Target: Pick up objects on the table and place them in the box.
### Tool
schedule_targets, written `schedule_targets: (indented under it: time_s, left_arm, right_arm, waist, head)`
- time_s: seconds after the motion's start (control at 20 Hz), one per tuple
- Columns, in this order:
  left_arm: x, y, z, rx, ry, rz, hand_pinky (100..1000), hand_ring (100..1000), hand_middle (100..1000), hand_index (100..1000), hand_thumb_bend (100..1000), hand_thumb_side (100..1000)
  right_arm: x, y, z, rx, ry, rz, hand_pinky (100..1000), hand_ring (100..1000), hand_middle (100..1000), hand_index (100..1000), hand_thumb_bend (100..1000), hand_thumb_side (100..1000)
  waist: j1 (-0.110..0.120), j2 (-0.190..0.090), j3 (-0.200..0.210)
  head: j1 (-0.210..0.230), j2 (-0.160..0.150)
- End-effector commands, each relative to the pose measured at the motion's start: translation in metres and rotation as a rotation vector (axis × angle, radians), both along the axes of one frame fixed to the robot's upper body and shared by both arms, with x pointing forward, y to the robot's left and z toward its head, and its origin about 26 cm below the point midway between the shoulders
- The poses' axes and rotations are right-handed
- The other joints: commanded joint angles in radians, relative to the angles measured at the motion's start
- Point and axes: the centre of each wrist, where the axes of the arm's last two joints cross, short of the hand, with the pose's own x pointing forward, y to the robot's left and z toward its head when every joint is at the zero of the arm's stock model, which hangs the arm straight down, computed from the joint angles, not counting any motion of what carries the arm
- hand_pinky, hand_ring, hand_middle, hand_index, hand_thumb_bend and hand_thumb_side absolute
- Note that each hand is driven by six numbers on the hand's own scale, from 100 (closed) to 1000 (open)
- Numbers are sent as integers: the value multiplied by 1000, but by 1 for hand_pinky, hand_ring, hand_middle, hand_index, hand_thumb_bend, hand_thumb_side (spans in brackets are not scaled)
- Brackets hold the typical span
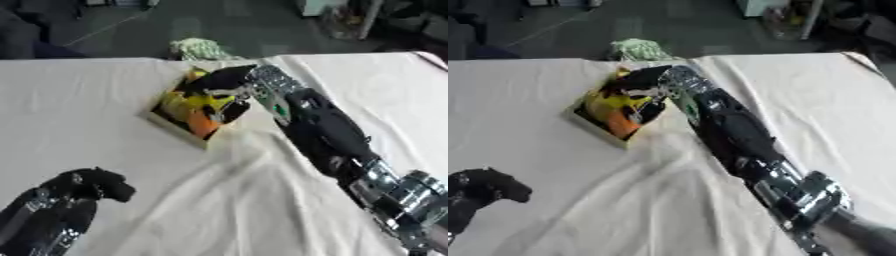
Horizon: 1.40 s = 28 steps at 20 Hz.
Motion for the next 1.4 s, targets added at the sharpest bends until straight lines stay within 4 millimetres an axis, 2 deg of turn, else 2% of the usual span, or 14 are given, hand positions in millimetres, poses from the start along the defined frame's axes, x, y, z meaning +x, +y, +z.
schedule_targets:
  time_s: [0.05,0.45,0.9,1.2,1.4]
  left_arm:
    - [-2,1,7,-6,-26,-2,737,732,610,784,100,617]
    - [-2,0,8,-7,-27,-2,737,731,609,783,100,616]
    - [-2,0,8,-6,-24,0,736,729,608,783,100,617]
    - [-2,2,7,-3,-23,9,735,728,608,783,100,619]
    - [-2,4,5,3,-20,22,735,727,607,783,100,623]
  right_arm:
    - [0,-6,19,16,-61,-5,937,1000,1000,1000,100,294]
    - [-2,0,24,19,-189,-17,953,1000,1000,1000,100,303]
    - [-1,-6,23,45,-247,-55,935,993,1000,1000,100,274]
    - [-10,-6,47,184,-335,-19,883,933,970,1000,100,226]
    - [-26,-11,69,407,-320,16,808,852,896,962,100,200]
  waist:
    - [1,-16,1]
    - [-1,-17,4]
    - [-4,-19,2]
    - [-5,-19,-7]
    - [-10,-21,-20]
  head:
    - [3,-15]
    - [4,-19]
    - [7,-24]
    - [13,-24]
    - [25,-22]
